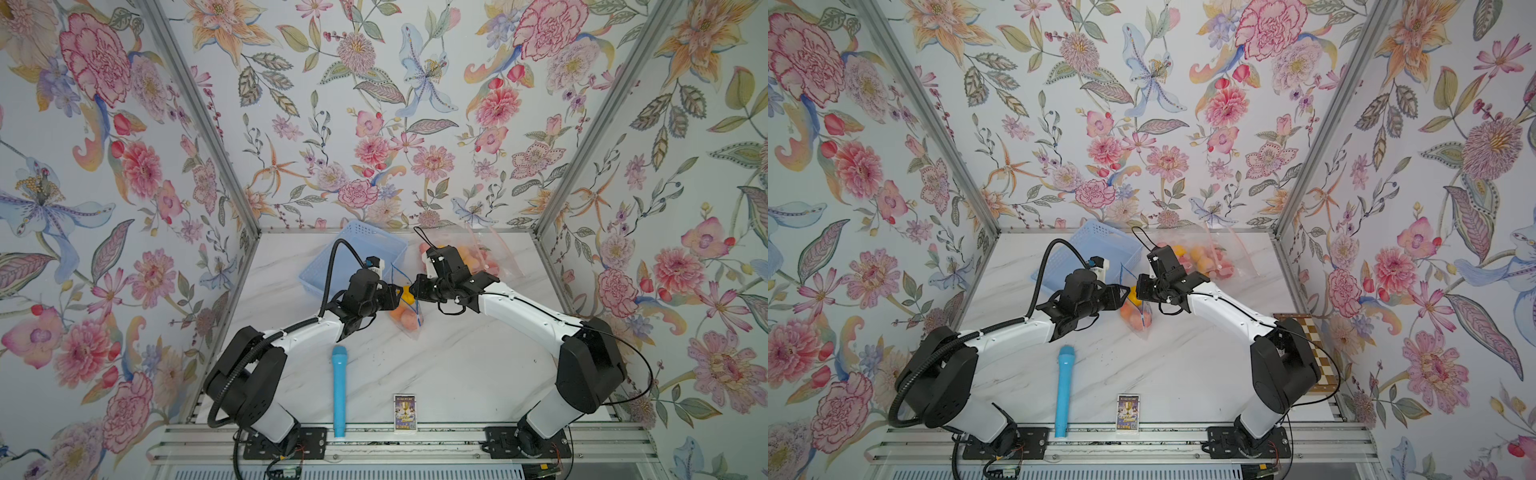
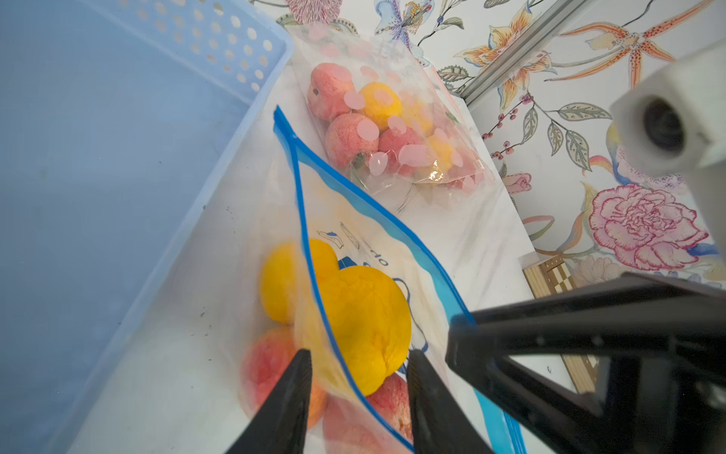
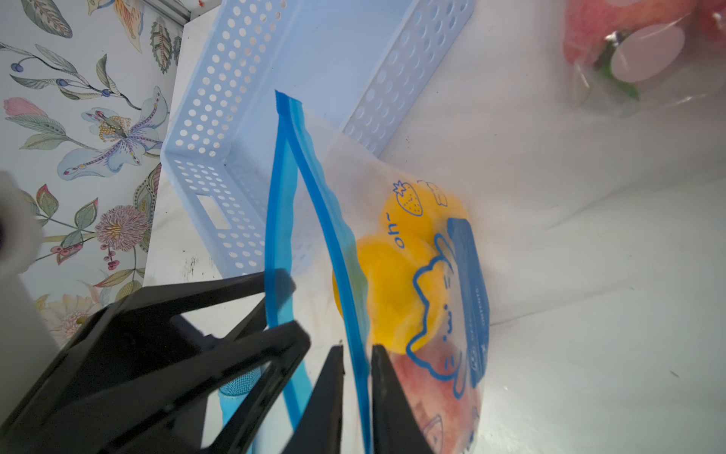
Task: Place the peach in a zip-top bag and seal the zipper
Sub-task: Adjust the zipper food storage bag at the center of the board.
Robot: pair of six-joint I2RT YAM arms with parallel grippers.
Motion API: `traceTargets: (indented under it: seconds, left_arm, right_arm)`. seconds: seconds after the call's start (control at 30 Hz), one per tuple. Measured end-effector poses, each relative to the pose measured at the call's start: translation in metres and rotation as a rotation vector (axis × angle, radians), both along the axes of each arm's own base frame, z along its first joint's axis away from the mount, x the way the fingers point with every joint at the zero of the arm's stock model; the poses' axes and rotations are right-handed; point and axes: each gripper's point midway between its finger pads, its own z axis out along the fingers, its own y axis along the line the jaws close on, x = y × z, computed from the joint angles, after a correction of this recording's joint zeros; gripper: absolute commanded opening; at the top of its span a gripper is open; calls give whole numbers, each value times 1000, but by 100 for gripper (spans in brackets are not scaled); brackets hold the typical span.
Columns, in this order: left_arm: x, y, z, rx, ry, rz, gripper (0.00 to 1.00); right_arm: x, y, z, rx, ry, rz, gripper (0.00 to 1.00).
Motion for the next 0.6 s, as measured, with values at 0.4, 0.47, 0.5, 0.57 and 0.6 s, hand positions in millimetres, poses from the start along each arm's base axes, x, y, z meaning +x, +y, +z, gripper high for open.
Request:
traceTargets:
  seconds: [0.4,0.47,0.5,0.57,0.6]
  left_arm:
    - [23,-44,40,-73,-67,-130,40]
    - [24,-45,43,-69,-77,-140,43]
    - [24,-45,43,-64,-79,-142,45]
    - [23,-43,39,-45,-74,-145,49]
    - [22,-42,38,-34,-73,-143,50]
  right_arm:
    - [-25,15,-10,89,57,-19,17]
    - [-25,15,-12,99,63,-30,19]
    - [-25,15,-13,101,66,-36,20]
    - [-24,12,-15,103,71,-50,21]
    - [-24,11,-14,106,70,-54,22]
